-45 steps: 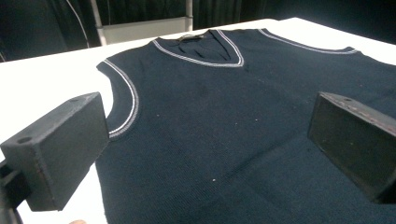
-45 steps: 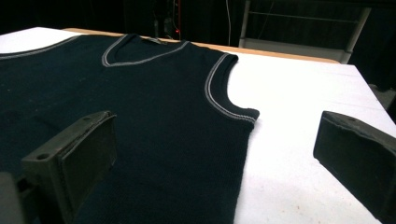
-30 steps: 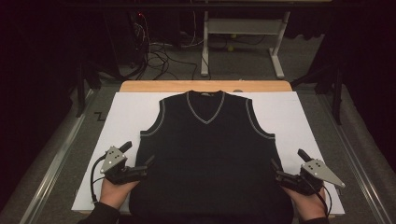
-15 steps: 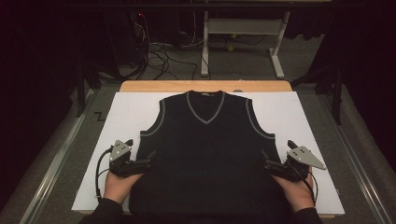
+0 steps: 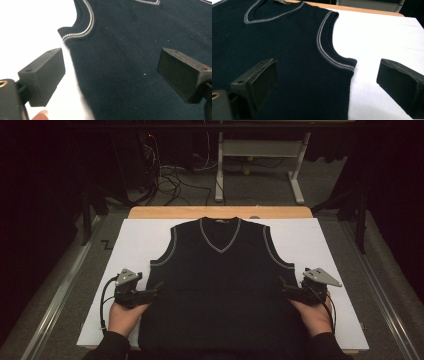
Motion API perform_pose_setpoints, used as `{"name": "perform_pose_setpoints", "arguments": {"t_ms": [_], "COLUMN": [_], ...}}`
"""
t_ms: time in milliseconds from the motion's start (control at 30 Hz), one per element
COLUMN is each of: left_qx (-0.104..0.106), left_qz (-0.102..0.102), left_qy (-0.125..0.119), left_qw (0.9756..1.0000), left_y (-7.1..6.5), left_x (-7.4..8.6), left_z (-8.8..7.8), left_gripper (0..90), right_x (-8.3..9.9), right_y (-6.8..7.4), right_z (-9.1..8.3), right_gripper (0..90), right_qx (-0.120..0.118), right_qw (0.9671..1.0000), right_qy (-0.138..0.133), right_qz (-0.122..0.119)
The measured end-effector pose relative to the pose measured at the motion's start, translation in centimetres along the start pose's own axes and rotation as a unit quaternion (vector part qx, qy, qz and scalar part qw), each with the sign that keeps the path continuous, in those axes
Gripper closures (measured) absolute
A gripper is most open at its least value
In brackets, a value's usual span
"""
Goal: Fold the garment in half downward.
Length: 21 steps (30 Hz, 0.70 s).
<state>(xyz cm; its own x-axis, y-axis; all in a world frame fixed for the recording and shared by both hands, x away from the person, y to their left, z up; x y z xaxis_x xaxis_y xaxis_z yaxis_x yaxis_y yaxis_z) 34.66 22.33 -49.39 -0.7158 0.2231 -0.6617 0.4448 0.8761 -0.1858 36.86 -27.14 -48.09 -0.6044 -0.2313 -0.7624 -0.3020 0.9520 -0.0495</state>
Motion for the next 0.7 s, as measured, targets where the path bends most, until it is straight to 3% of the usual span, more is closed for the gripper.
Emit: {"name": "perform_pose_setpoints", "arguments": {"t_ms": [100, 133, 167, 200, 233, 267, 400, 700], "left_qx": [-0.014, -0.014, -0.02, -0.02, -0.024, -0.024, -0.026, -0.042], "left_qz": [-0.015, -0.015, -0.024, -0.024, -0.025, -0.025, -0.009, 0.003], "left_qy": [0.031, 0.031, 0.047, 0.047, 0.062, 0.062, 0.078, 0.095], "left_qw": [0.9993, 0.9993, 0.9984, 0.9984, 0.9975, 0.9975, 0.9966, 0.9946], "left_y": [0.6, 0.6, 0.9, 0.9, 1.1, 1.1, 0.8, 0.5], "left_x": [0.5, 0.5, 0.8, 0.8, 1.0, 1.0, 1.0, 1.1], "left_z": [0.1, 0.1, 0.4, 0.4, 0.7, 0.7, 1.0, 1.4], "left_gripper": [17.7, 20.5, 20.7, 20.8, 22.9, 26.3, 31.1, 31.1], "right_x": [0.6, 0.6, 1.0, 1.0, 1.5, 1.7, 2.3, 2.8], "right_y": [0.1, 0.1, 0.0, 0.0, -0.2, -0.3, -0.9, -1.6], "right_z": [-0.4, -0.4, -0.5, -0.5, -0.5, -0.5, -0.7, -0.7], "right_gripper": [11.6, 11.6, 17.9, 17.9, 21.1, 23.3, 30.5, 38.4], "right_qx": [-0.001, -0.001, -0.009, -0.009, -0.01, -0.012, -0.026, -0.028], "right_qw": [0.9997, 0.9997, 0.9991, 0.9991, 0.9983, 0.9978, 0.9965, 0.9933], "right_qy": [0.02, 0.02, 0.036, 0.036, 0.053, 0.062, 0.079, 0.112], "right_qz": [-0.014, -0.014, -0.021, -0.021, -0.024, -0.022, -0.008, -0.001]}}
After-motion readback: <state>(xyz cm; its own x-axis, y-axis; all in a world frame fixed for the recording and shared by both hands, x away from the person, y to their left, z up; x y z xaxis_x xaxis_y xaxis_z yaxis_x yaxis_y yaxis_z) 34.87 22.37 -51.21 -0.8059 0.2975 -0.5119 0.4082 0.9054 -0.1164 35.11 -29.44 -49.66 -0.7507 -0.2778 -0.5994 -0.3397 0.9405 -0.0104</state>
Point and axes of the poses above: each handheld gripper's, and its own axes: z roughly forward along the jaws, x roughly out of its underside, y roughly to its left, the point moved 4 cm from there along z, roughly forward along the jaws, and after that the axes turned 13 degrees about y, right-handed, at the moved point
